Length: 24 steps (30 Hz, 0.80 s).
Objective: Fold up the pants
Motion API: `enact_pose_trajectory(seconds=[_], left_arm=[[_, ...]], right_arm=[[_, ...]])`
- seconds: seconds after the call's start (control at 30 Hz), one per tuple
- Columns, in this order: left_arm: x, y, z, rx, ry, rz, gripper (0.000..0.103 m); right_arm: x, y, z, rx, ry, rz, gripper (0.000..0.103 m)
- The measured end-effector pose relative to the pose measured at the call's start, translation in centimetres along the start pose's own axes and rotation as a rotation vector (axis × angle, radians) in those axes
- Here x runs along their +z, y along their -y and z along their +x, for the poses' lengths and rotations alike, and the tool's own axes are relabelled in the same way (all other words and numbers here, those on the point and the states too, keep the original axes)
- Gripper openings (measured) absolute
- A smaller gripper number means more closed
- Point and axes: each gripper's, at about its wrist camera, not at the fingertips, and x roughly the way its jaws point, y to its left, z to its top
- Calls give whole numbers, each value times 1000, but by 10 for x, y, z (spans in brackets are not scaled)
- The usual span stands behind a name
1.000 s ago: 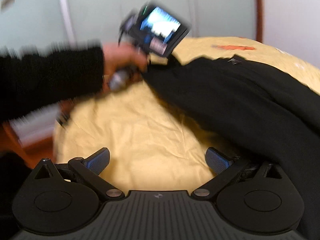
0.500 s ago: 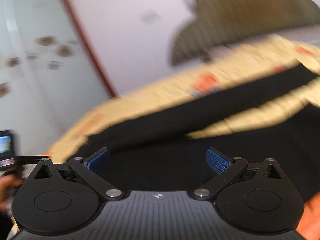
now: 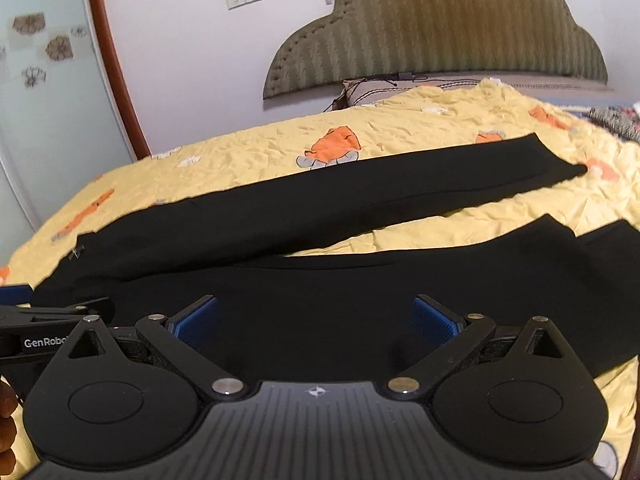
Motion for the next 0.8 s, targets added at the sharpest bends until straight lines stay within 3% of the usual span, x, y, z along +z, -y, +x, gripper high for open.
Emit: enact_pose_trajectory(seconds=[0.2, 0.8], left_arm=[[-6, 3, -6, 42, 5, -44, 103], [-14, -5, -14, 19, -8, -127, 103]], right_arm=[[-3, -23, 1, -14, 3, -77, 103], [5, -41, 7, -79, 34, -152, 103]])
